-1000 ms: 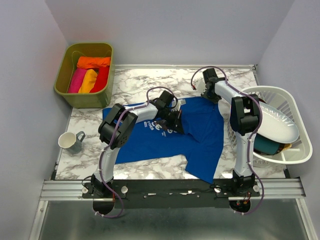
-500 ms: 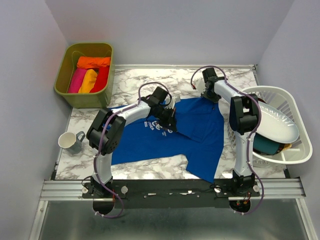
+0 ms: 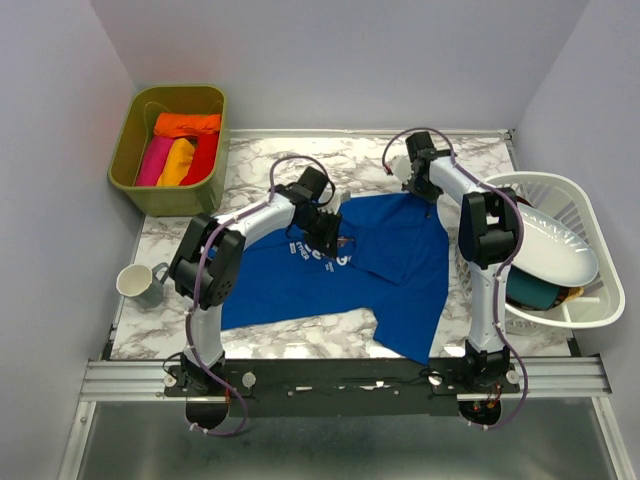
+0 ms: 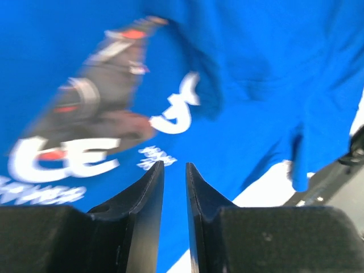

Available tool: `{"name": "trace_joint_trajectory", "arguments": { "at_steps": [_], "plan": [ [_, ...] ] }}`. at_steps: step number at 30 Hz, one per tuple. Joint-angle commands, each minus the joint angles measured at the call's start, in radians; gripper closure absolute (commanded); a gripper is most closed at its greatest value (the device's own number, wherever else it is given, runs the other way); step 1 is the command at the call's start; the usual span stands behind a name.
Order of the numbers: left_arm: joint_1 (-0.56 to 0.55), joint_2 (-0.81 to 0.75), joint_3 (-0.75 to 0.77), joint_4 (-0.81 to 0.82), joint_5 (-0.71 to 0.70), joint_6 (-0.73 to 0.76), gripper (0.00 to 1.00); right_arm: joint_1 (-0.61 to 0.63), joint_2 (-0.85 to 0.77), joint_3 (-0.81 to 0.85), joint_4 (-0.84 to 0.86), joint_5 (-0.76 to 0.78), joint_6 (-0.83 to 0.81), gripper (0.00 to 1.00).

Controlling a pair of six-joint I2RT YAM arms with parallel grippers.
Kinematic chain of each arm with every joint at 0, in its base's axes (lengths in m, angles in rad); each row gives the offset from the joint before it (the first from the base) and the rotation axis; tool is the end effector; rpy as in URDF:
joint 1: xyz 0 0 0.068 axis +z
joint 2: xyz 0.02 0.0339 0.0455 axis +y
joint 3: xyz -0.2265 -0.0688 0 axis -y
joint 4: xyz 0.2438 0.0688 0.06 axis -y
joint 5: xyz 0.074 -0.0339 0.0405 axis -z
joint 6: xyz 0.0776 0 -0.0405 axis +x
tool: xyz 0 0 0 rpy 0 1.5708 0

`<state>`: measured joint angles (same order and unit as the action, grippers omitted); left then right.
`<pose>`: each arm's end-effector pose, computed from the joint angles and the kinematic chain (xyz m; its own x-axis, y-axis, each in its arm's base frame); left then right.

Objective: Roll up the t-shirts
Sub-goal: Fold the T-shirt at the center of the board.

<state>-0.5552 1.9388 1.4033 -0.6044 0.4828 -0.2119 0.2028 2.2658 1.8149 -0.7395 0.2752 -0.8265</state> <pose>0.3221 -0.2422 0.1223 -0.8877 0.3314 -0.3196 0.4551 0.7366 -0.5002 0.4605 0.0732 0.0972 -0.5463 -0.8350 -0.0659 -0.7334 0.5148 -0.4440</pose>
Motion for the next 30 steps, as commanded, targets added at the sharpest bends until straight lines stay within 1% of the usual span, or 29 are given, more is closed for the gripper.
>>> {"name": "trace_joint_trajectory", "arguments": {
  "at_steps": [1,2,3,5,6,9,13,18,20,24,30],
  "plan": [
    [0.067,-0.058,0.080,-0.075,-0.125,0.155,0.68,-0.003,-0.058,0.138,-0.122,-0.109,0.038,0.76],
    [0.081,-0.052,0.094,-0.084,-0.154,0.181,0.68,-0.005,-0.060,0.144,-0.132,-0.117,0.036,0.76],
    [0.089,-0.044,0.109,-0.080,-0.217,0.237,0.68,-0.005,-0.063,0.146,-0.136,-0.131,0.032,0.76],
    [0.109,-0.025,0.114,-0.054,-0.288,0.287,0.68,-0.003,-0.063,0.136,-0.120,-0.143,0.026,0.75],
    [0.115,-0.018,0.117,-0.046,-0.365,0.314,0.69,-0.003,-0.058,0.132,-0.115,-0.145,0.023,0.75],
    [0.153,0.005,0.123,-0.032,-0.440,0.384,0.70,-0.003,-0.019,0.153,-0.121,-0.145,0.026,0.76],
    [0.195,-0.011,0.097,-0.009,-0.564,0.465,0.70,-0.005,0.015,0.167,-0.104,-0.152,0.015,0.76],
    [0.247,-0.024,0.022,0.040,-0.679,0.558,0.70,-0.003,0.092,0.195,-0.089,-0.111,-0.020,0.76],
    [0.270,-0.029,-0.003,0.058,-0.720,0.586,0.71,-0.003,0.109,0.198,-0.064,-0.067,-0.045,0.76],
    [0.294,-0.028,-0.087,0.104,-0.780,0.652,0.71,-0.003,0.143,0.215,-0.051,-0.030,-0.080,0.76],
    [0.304,-0.009,-0.148,0.179,-0.839,0.729,0.71,-0.003,0.185,0.227,0.000,0.031,-0.135,0.76]
  ]
}}
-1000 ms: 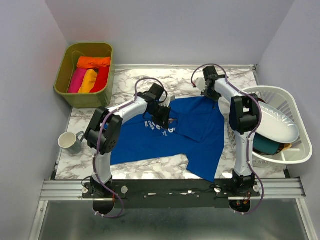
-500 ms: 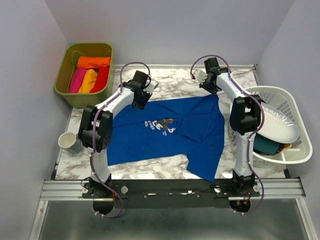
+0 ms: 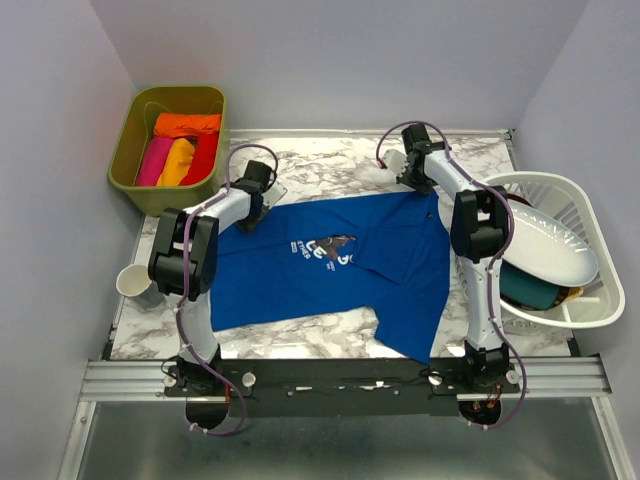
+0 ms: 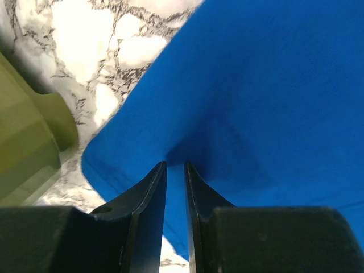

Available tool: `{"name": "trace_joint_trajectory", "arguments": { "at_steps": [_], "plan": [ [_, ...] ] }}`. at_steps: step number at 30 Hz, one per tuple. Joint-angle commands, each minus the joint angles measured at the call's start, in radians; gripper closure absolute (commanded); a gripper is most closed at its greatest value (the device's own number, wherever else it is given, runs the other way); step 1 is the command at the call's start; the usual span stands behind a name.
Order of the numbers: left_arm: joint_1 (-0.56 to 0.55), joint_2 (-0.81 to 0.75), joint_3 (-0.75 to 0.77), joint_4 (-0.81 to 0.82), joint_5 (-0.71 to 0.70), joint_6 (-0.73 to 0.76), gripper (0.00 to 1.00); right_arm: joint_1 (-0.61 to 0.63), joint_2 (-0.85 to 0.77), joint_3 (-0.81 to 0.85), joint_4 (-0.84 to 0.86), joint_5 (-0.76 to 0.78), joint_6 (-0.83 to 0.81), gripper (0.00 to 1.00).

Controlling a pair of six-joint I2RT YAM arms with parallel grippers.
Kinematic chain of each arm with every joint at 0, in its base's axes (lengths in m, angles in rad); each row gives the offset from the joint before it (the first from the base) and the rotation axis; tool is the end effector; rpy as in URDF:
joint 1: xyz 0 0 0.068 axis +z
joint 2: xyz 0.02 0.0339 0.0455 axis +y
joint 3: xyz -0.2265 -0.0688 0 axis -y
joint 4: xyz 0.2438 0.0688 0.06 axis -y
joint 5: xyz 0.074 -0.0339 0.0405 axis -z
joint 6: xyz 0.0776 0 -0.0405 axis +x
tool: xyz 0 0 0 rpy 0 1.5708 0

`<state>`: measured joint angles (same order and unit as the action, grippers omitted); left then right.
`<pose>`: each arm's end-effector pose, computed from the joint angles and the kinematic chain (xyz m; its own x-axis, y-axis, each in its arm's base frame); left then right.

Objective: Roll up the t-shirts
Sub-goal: Fold the T-shirt at the center of the board.

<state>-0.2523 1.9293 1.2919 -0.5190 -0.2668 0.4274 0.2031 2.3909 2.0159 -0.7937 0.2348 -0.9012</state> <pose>0.3838 -0.0778 0.0925 -0.7494 0.6061 -0.2664 0.4930 0.7795 0.3865 0.4865 0.0817 0.0970 -0.4755 -0.8765 -0.0750 -0.7731 0.4571 -0.4397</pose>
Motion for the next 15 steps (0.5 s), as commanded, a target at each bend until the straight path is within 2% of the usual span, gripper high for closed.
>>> {"name": "trace_joint_trajectory", "arguments": {
  "at_steps": [1,11,15],
  "plan": [
    [0.001,0.007,-0.042,0.103,-0.104,0.097,0.71,-0.004,0.063,0.023,0.065,0.086,-0.070,0.76],
    [0.008,-0.027,-0.192,0.305,-0.224,0.241,0.72,0.001,0.090,0.049,0.062,0.095,-0.039,0.76],
    [0.016,-0.029,-0.223,0.336,-0.218,0.278,0.72,0.005,0.071,0.012,0.063,0.095,-0.047,0.76]
  ]
}}
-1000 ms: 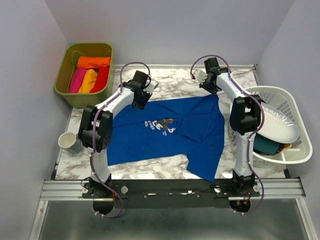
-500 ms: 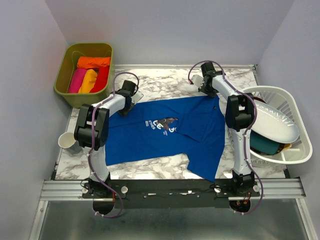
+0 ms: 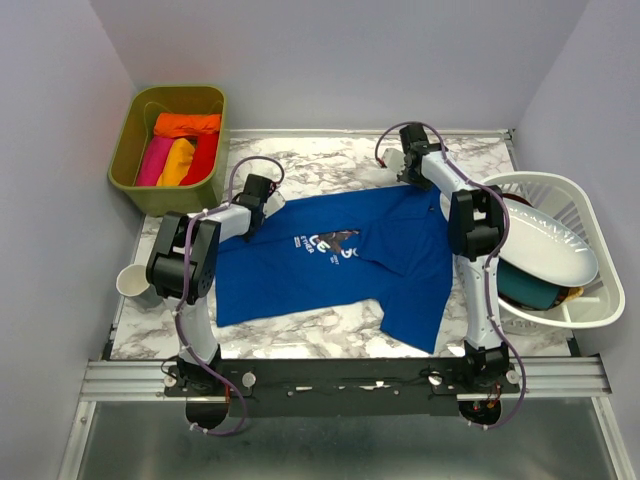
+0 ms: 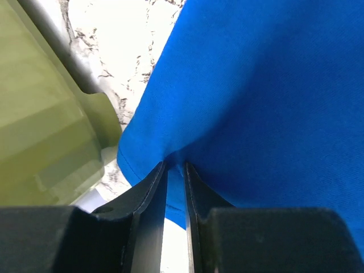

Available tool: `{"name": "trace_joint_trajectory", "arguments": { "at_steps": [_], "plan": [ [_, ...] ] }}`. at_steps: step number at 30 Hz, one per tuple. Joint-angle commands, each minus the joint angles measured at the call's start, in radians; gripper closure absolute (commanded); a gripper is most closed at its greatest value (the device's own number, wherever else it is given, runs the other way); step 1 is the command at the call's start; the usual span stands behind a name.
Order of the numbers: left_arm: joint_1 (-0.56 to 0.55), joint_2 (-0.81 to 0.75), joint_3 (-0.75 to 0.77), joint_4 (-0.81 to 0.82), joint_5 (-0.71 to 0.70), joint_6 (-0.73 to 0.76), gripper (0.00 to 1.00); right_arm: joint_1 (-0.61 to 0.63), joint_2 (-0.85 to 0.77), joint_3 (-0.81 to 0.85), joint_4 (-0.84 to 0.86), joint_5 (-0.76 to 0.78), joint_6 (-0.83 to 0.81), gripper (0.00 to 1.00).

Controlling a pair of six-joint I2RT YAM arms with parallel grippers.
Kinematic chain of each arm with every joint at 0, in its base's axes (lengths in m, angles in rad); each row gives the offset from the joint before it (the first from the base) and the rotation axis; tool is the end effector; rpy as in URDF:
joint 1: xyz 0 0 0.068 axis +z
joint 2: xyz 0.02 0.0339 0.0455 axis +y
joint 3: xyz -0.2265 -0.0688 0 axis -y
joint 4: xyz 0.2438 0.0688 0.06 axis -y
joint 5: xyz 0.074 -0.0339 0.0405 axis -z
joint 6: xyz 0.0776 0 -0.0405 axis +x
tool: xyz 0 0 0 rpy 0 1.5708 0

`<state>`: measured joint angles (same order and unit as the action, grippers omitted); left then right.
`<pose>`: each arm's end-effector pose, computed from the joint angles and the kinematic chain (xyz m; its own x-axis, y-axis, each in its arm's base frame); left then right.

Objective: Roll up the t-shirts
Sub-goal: Fold the T-shirt at the center of the board.

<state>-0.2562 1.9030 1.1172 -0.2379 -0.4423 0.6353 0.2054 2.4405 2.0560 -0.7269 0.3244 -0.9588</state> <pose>0.3795 -0.0651 0.0745 -0.6569 0.7265 -0.2018 0.5012 0.6207 0.6029 0.5014 0.0792 0.0915 -0.4591 -0.8881 -0.0209 -0.7498 0.4000 -0.5271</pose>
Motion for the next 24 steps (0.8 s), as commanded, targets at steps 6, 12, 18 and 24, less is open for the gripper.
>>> {"name": "trace_joint_trajectory", "arguments": {
  "at_steps": [6,12,18,24],
  "plan": [
    [0.020,-0.050,0.012,-0.090,0.088,-0.029,0.70,0.003,-0.008,-0.040,-0.005,0.002,0.008,0.75],
    [0.021,-0.094,-0.034,-0.101,0.076,-0.025,0.70,0.003,-0.015,-0.063,-0.012,-0.007,0.020,0.75],
    [0.063,-0.128,-0.163,-0.026,0.025,0.013,0.70,0.015,-0.008,-0.062,-0.020,-0.036,0.023,0.75],
    [0.136,-0.122,-0.246,0.058,-0.004,0.098,0.70,0.048,-0.017,-0.074,-0.012,-0.056,-0.012,0.74]
  ]
}}
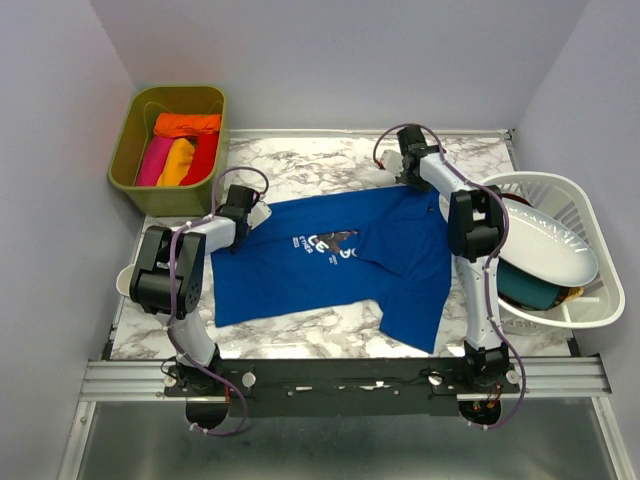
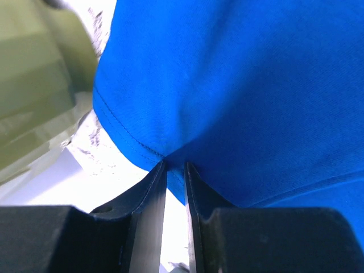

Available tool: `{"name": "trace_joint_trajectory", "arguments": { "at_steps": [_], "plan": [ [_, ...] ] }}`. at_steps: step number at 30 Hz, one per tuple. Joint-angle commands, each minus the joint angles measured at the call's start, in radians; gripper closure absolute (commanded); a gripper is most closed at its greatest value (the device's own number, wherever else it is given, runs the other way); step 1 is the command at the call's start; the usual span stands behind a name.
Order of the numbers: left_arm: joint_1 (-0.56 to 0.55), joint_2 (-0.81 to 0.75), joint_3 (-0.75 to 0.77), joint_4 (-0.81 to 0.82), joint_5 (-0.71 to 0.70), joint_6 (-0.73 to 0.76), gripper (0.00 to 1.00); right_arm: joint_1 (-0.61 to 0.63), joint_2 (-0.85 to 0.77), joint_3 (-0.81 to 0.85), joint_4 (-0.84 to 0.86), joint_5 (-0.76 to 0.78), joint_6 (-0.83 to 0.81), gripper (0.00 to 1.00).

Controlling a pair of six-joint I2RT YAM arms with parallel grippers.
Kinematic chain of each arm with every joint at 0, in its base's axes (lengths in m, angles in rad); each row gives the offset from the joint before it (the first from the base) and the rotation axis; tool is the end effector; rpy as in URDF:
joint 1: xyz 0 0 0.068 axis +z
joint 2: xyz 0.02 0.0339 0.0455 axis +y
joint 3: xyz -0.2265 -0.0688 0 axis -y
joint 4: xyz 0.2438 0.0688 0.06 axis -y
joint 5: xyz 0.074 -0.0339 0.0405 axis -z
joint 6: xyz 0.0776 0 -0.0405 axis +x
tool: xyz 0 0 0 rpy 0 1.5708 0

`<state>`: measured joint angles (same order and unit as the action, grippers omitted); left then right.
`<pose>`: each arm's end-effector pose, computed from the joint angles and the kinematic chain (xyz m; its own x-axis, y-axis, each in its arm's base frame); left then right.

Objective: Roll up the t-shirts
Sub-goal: Fold the T-shirt at the center of the board.

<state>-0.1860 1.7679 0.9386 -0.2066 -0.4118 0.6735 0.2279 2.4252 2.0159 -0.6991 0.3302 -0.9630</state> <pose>0.3470 -0.0337 0.0715 -0.6802 0.7096 -0.1837 0.5031 0.6342 0.5871 0.4968 0.0894 0.0883 -0.4381 -0.8988 -0.0165 -0.7573 0.3789 -0.5319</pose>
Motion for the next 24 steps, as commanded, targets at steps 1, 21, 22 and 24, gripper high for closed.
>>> {"name": "trace_joint_trajectory", "arguments": {
  "at_steps": [1,21,22,24],
  "plan": [
    [0.072,0.018,-0.073,0.035,-0.038,0.064,0.70,0.027,-0.002,-0.034,-0.039,-0.063,-0.009,0.74],
    [0.085,-0.280,0.170,-0.433,0.344,-0.097,0.59,0.050,-0.360,-0.126,-0.138,-0.249,0.110,0.53],
    [0.083,-0.333,0.161,-0.457,0.425,-0.095,0.57,0.048,-0.409,-0.167,-0.146,-0.284,0.115,0.50],
    [0.083,-0.389,0.140,-0.500,0.502,-0.095,0.52,0.050,-0.541,-0.315,-0.151,-0.393,0.115,0.48]
  ]
}}
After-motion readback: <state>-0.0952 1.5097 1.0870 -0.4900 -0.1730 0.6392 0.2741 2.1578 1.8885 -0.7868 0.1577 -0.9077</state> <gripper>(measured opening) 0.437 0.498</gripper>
